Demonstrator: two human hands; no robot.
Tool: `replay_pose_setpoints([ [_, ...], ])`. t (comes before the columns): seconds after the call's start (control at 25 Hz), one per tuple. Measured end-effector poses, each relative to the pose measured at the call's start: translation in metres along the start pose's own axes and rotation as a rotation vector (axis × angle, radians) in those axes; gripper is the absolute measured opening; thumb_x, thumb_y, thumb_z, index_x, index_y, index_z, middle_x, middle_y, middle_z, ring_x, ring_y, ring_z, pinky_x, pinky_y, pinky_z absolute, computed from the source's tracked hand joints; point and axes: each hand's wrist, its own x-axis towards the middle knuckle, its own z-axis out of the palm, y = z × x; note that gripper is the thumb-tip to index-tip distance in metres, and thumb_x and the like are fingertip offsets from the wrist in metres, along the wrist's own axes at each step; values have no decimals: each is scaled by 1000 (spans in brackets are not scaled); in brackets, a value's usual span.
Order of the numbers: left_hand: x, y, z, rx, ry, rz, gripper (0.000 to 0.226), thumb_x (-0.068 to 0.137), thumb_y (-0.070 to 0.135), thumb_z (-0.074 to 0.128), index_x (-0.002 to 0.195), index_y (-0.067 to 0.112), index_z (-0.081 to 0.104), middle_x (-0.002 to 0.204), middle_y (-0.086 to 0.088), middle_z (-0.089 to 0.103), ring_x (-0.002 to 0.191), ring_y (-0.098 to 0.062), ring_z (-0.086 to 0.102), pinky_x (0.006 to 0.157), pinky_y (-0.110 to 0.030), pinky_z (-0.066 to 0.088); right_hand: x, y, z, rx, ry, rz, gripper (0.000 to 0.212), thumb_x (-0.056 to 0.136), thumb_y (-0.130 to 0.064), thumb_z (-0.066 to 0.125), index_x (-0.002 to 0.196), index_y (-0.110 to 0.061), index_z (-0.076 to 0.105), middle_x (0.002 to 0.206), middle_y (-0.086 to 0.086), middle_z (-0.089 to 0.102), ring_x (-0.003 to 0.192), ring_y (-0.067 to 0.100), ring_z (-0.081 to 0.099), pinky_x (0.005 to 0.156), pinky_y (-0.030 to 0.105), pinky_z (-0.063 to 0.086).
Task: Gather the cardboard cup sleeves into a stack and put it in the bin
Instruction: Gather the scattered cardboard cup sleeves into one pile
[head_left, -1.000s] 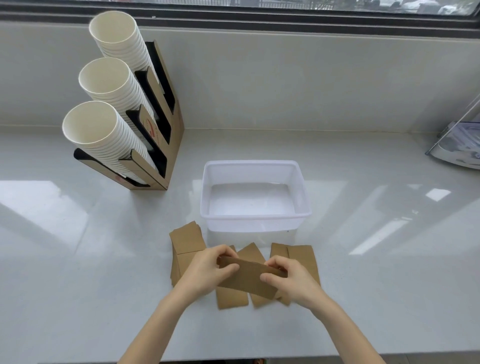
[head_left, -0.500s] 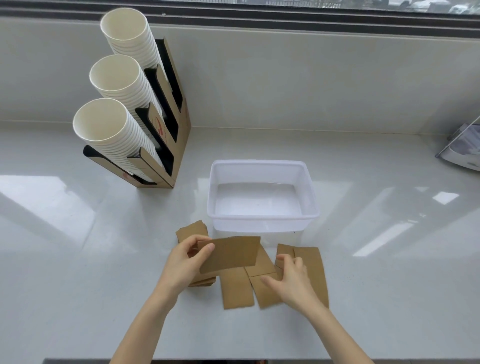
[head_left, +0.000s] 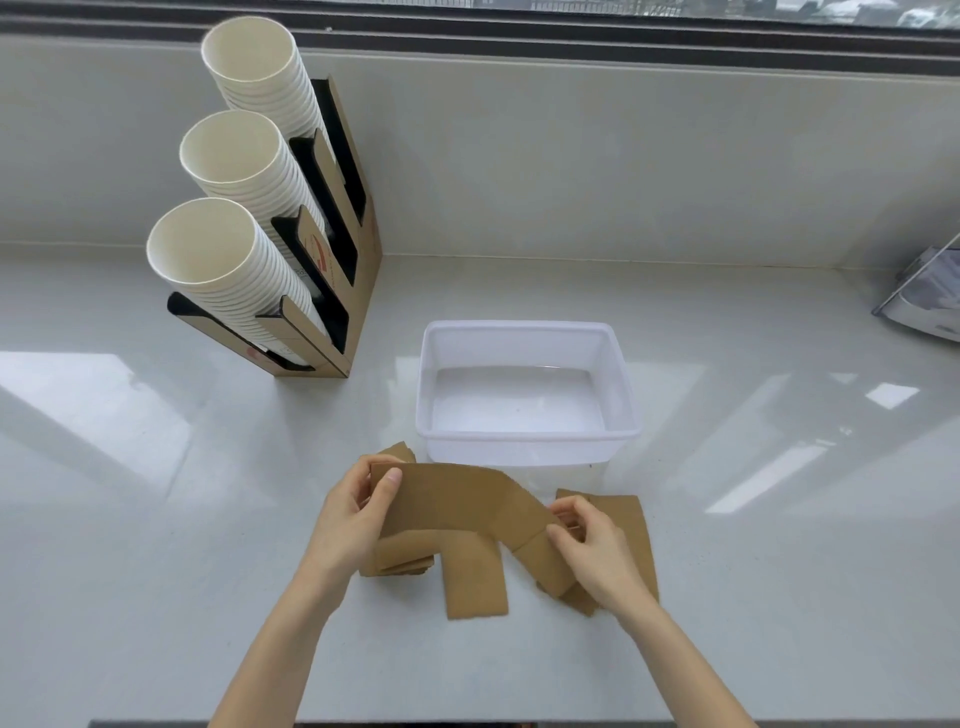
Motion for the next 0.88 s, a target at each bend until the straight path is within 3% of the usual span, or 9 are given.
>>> replay_pose_setpoints([
  [0.16,0,4,-4,-63,29,3,18,93,19,43,89,25,60,91,0,62,84,-15,58,66,-28,59,-1,-9,-21,206,91,-59,23,87,-11,55,83,-33,62,86,-6,68,83,8,63,70,17,48],
  [0.28,2,5,-5,-64,44,5,20,93,19,43,87,28,59,91,-1,62,84,-16,58,67,-30,58,-4,-19,-32,287,113,-95,26,88,-9,52,84,-30,66,85,-7,69,67,-7,61,60,6,47],
  [0.36,4,6,-2,-54,15,-4,18,93,19,43,89,26,60,90,-1,61,83,-15,59,65,-28,59,-4,-27,-34,308,74,-121,26,88,-8,53,85,-29,68,87,-8,69,67,-7,60,61,6,47],
  [0.48,3,6,7,-39,-41,-5,18,93,18,43,92,24,60,93,1,61,85,-14,59,70,-31,59,-4,-39,-27,226,10,-161,26,86,-12,57,83,-35,69,86,-11,70,76,2,61,72,15,47],
  [0.68,0,6,22,-61,-101,-25,20,94,19,40,100,16,59,91,2,62,85,-12,60,55,-17,55,1,-56,-10,83,-17,-208,24,84,-14,57,85,-38,63,89,-19,65,89,-3,59,69,2,43],
  [0.88,0,0,27,-96,-154,-62,10,89,19,51,95,24,57,97,-3,68,86,-13,66,68,-26,59,3,-61,5,20,-25,-258,19,84,-14,58,99,-23,66,84,-23,57,89,-10,53,70,-6,37],
])
